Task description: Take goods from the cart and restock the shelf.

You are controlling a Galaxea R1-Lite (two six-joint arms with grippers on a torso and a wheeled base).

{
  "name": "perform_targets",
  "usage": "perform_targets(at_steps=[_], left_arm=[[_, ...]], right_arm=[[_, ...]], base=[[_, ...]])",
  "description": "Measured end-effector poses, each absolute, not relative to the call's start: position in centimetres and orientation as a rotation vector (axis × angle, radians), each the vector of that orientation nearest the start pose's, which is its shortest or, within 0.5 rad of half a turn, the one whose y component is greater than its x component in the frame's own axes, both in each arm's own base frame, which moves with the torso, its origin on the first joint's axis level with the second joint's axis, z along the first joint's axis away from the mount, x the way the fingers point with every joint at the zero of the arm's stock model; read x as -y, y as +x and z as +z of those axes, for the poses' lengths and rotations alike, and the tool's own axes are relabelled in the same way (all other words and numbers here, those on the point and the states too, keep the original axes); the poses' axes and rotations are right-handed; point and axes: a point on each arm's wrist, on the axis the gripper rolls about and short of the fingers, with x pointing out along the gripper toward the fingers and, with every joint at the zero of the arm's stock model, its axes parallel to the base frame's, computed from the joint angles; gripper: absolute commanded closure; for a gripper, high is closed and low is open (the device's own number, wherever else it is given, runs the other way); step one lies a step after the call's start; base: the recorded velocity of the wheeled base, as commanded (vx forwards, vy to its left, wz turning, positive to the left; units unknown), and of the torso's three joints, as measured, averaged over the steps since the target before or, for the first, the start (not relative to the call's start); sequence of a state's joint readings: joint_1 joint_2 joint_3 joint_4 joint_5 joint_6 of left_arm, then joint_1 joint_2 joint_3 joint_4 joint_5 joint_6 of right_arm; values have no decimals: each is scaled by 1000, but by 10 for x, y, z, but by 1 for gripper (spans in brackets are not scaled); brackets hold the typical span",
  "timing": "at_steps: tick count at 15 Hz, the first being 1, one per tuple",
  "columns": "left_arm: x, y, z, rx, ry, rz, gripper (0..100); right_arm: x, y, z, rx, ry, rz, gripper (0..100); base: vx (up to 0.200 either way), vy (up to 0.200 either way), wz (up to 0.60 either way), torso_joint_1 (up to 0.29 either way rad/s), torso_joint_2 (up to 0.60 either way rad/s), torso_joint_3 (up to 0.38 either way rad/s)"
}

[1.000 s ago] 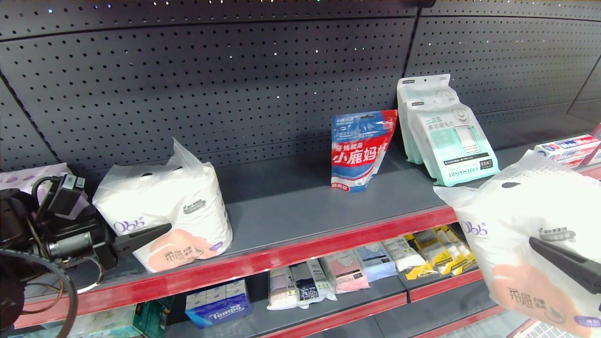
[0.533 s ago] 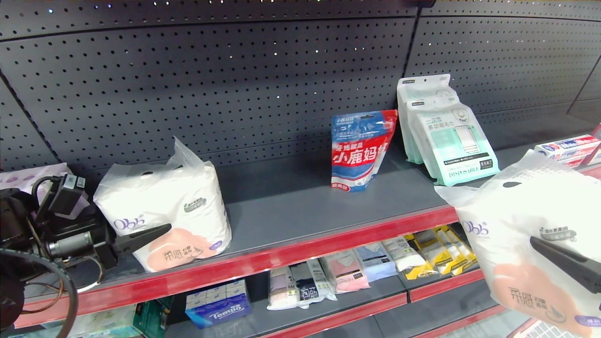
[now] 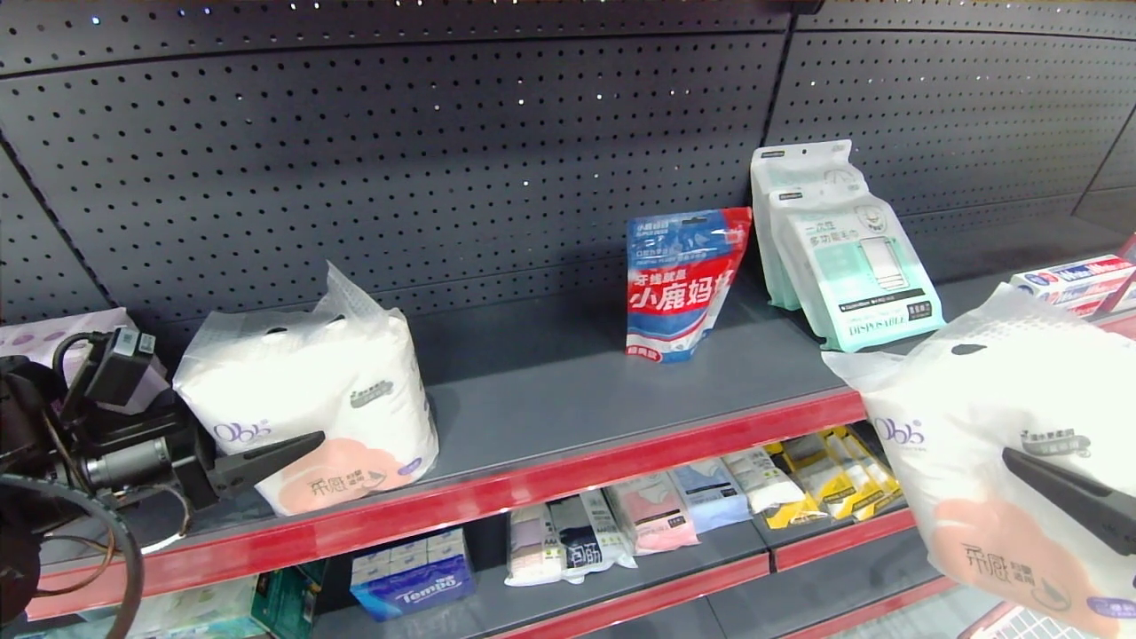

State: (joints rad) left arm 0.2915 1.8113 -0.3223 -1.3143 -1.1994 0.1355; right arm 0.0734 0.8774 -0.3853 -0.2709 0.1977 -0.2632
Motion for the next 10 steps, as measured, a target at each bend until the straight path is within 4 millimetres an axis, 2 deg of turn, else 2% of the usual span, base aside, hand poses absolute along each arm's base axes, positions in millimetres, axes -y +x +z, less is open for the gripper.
perform_targets(at_steps=[6,10], left_arm=[[-48,231,136,-39,-34,-906,0],[-46,225,161,33,17,-905,0]], right_arm=[[-12,96,193,-179,-248,297,100],[-11,95,193,-175,-248,297,100]], base=[[0,0,0,0,0,0],[0,0,0,0,0,0]])
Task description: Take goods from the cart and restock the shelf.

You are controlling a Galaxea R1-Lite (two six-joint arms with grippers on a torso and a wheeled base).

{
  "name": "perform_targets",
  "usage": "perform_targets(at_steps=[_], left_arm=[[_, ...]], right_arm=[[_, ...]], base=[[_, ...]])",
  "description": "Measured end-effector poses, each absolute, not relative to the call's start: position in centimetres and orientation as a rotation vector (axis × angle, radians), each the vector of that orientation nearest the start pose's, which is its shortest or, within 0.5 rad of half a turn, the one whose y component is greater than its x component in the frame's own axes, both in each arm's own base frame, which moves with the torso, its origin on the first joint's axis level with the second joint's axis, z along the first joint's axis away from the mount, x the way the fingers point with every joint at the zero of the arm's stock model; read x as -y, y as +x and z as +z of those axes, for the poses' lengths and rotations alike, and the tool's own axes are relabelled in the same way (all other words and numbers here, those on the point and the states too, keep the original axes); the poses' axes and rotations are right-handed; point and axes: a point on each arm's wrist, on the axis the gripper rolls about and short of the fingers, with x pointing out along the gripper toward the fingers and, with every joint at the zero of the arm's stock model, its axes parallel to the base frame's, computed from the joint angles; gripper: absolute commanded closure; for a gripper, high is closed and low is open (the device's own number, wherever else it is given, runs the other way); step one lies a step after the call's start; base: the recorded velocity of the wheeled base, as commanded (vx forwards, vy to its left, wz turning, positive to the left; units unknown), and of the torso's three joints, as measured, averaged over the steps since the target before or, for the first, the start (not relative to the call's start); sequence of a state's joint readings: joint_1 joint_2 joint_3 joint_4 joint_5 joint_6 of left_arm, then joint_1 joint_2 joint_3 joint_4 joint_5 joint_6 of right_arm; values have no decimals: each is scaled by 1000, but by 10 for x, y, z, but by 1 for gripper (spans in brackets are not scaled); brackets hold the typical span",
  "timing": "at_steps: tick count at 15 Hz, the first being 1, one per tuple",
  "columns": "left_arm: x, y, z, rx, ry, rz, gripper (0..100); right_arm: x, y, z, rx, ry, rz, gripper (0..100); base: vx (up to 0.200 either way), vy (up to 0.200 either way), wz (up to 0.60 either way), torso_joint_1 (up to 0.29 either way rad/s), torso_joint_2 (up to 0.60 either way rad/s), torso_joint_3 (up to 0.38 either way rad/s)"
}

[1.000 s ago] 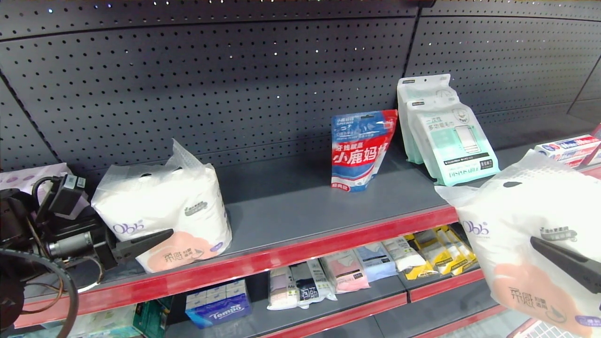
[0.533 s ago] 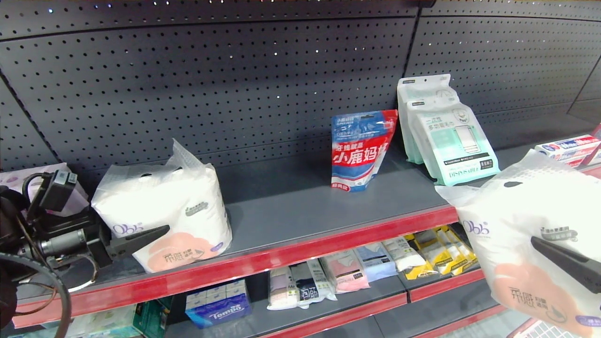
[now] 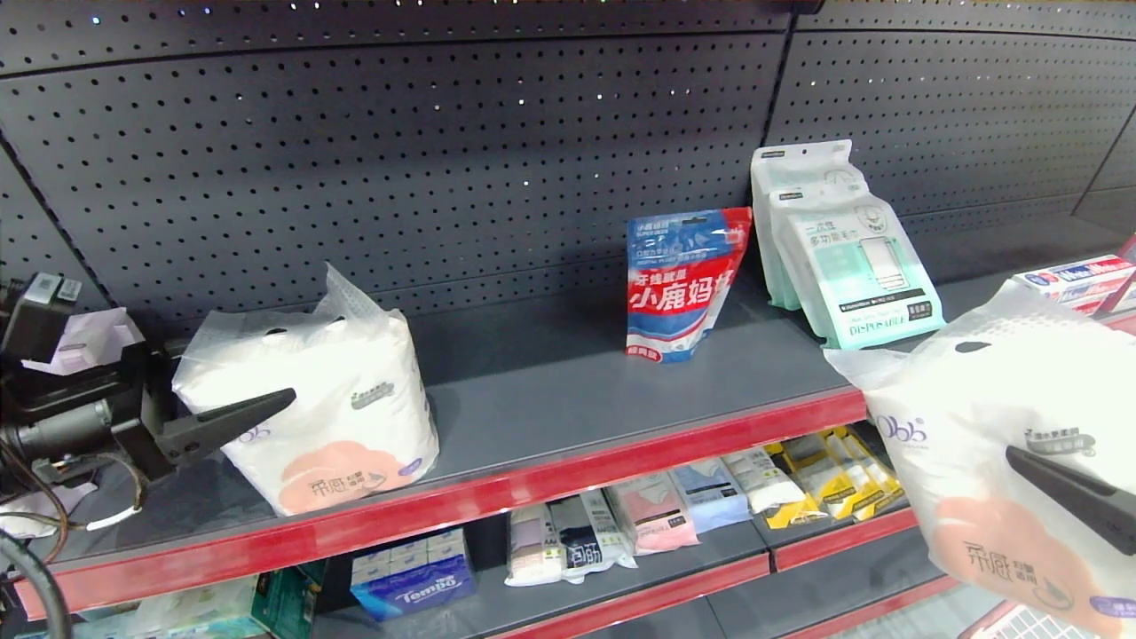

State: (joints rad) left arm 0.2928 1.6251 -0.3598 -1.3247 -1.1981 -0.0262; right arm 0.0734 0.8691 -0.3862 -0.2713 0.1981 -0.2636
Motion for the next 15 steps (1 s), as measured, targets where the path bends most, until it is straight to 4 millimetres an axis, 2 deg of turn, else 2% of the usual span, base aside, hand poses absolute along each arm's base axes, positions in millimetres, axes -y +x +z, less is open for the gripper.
perform_targets(at_steps=[4,8,11,15], left_arm=[[-45,220,187,104,53,-876,0],[-44,213,209,184,86,-744,0],[-42,200,222,223,67,-664,0],[-49,177,231,220,60,-548,0]], right_arm=[[-11,93,192,-170,-248,297,100],[-12,92,193,-164,-248,301,100],[-12,91,194,-159,-248,306,100],[-12,90,193,-159,-243,309,100]], base=[[0,0,0,0,0,0],[0,0,0,0,0,0],[0,0,0,0,0,0],[0,0,0,0,0,0]])
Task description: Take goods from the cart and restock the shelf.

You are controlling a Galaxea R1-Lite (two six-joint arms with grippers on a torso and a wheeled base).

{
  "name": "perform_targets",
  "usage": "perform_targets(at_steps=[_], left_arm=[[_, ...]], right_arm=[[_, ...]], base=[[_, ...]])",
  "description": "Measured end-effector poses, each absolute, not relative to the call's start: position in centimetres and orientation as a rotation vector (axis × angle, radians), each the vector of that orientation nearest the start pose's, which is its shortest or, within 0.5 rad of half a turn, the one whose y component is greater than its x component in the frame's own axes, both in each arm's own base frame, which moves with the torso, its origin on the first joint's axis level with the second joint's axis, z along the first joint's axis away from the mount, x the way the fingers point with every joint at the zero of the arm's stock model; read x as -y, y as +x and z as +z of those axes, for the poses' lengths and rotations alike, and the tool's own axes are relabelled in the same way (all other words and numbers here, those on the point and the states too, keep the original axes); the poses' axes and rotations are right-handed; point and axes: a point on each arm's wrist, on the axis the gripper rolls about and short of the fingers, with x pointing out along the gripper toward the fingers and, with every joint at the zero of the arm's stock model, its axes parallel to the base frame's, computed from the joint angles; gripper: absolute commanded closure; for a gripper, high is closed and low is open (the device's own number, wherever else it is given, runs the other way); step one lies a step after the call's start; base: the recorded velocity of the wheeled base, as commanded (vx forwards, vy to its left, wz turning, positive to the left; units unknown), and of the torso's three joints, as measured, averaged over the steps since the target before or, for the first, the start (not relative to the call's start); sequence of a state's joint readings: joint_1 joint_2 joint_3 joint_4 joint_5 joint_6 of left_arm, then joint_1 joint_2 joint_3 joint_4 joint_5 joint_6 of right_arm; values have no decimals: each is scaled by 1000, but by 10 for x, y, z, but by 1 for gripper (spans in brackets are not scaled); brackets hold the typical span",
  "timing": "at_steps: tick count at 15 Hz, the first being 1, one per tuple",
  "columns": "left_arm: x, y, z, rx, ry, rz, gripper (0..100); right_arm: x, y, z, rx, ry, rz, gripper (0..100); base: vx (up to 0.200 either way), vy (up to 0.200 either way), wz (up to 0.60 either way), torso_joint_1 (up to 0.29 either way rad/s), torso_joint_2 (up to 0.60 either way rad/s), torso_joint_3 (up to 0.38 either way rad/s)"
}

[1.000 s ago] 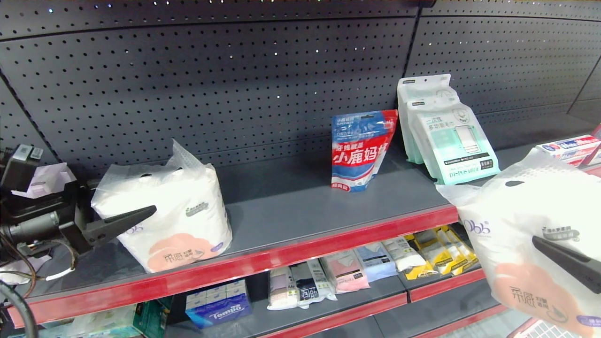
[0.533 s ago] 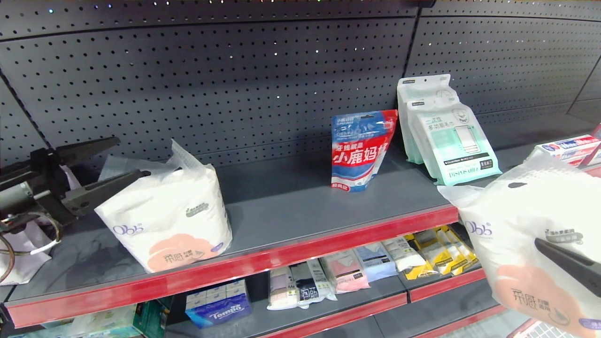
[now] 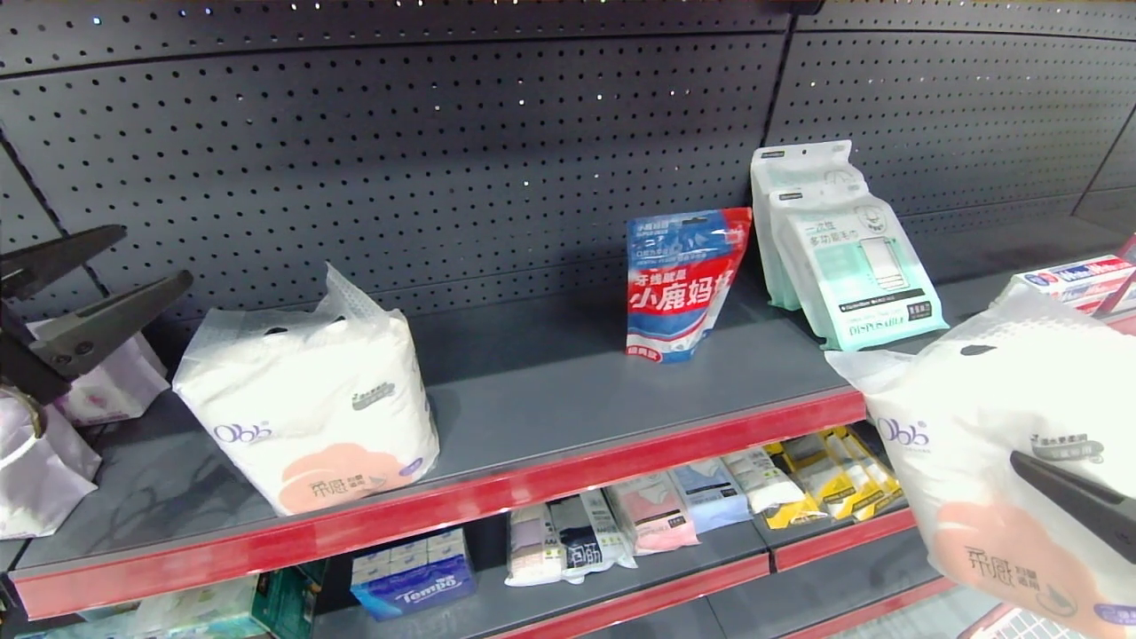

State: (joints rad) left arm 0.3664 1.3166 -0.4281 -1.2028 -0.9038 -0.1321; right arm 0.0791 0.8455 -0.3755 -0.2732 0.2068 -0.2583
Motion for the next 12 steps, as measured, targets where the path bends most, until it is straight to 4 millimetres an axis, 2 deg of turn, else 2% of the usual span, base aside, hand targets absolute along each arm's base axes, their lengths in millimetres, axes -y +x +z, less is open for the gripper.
perform_targets(at_steps=[6,10,12], left_arm=[[-49,124,231,93,-34,-344,0],[-29,78,222,-10,-117,-237,0],[-20,60,223,6,-108,-174,0]], right_arm=[[-10,83,192,-140,-254,254,100],[-9,79,193,-126,-258,223,100],[-9,78,192,-127,-254,219,100]], base=[[0,0,0,0,0,0],[0,0,0,0,0,0],[0,0,0,0,0,0]])
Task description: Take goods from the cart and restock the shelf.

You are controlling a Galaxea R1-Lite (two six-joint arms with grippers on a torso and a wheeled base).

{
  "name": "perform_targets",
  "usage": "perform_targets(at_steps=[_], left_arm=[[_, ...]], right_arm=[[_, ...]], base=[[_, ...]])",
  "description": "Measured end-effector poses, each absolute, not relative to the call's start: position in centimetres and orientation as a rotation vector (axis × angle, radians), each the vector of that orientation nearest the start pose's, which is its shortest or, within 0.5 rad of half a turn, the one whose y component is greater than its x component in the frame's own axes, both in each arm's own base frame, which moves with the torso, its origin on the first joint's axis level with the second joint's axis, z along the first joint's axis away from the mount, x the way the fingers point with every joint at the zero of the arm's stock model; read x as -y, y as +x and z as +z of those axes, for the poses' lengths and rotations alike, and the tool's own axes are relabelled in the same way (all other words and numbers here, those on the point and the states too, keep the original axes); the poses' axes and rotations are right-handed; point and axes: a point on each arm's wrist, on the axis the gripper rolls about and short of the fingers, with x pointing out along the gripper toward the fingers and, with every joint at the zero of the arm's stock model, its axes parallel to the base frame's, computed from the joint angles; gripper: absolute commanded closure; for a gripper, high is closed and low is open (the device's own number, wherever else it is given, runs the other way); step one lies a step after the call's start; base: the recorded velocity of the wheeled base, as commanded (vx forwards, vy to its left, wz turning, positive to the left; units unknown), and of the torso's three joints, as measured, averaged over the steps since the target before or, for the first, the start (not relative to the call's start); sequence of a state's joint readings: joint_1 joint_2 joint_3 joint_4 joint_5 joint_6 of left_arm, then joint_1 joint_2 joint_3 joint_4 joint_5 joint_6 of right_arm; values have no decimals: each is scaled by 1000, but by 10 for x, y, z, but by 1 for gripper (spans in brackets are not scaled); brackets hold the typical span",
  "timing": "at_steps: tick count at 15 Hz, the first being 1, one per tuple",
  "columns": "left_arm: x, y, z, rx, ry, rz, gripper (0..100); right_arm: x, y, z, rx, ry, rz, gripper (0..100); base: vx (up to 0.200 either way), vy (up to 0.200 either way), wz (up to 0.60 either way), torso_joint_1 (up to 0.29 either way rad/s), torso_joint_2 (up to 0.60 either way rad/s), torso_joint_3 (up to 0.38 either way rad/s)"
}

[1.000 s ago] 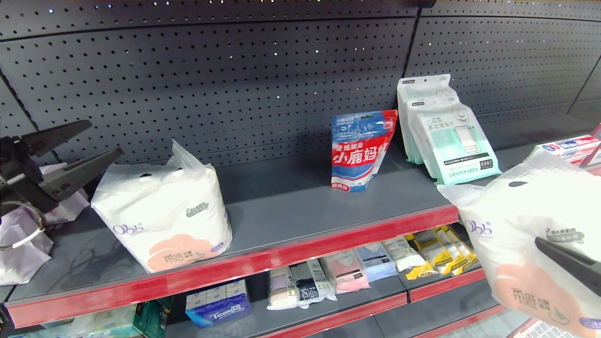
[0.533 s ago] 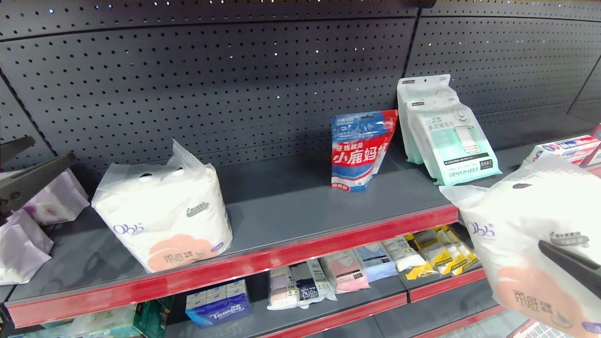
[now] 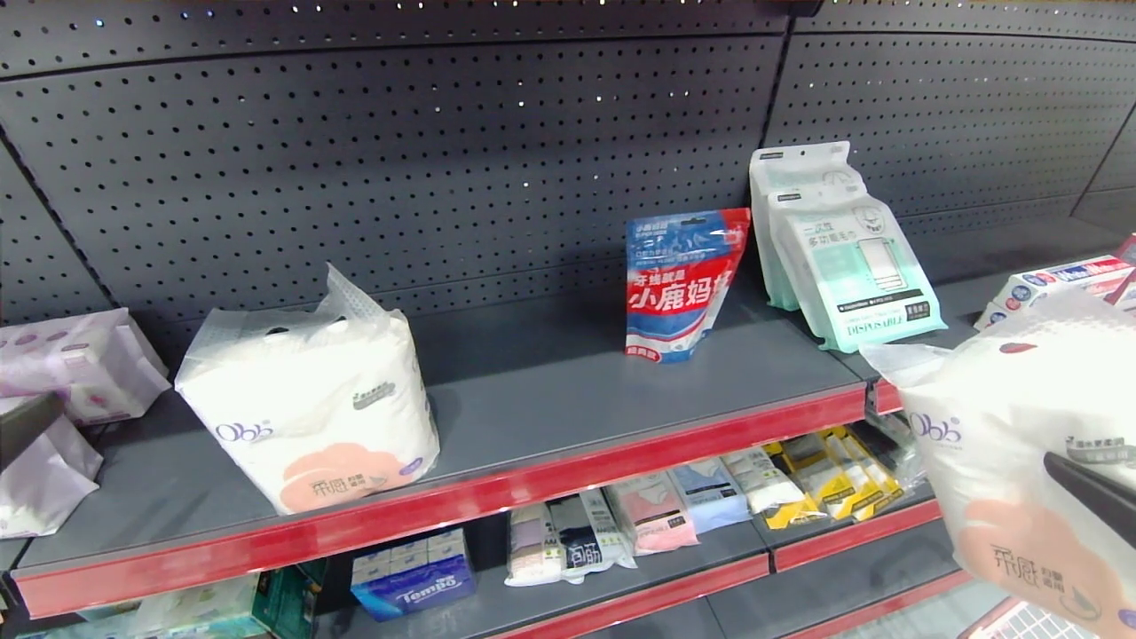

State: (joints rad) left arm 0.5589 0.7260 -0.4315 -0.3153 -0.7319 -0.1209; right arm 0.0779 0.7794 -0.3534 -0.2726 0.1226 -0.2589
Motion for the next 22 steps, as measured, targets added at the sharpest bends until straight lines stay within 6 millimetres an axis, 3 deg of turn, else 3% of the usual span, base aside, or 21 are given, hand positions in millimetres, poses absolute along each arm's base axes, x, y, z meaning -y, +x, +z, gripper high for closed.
perform_targets(at_steps=[4,7,11,14,22], left_arm=[[-15,45,227,49,-48,-39,0],[-11,32,225,-94,-10,91,0],[2,21,230,-50,32,-46,0],[3,22,229,-49,40,-131,0],[-10,36,219,-102,-5,-31,0]], right_arm=[[-8,78,191,-133,-253,215,100],[-9,79,189,-142,-250,216,100],[-9,83,187,-164,-247,220,100],[-9,85,188,-167,-248,217,100],[-10,93,195,-166,-247,222,100]], base=[[0,0,0,0,0,0],[0,0,0,0,0,0],[0,0,0,0,0,0],[0,0,0,0,0,0],[0,0,0,0,0,0]])
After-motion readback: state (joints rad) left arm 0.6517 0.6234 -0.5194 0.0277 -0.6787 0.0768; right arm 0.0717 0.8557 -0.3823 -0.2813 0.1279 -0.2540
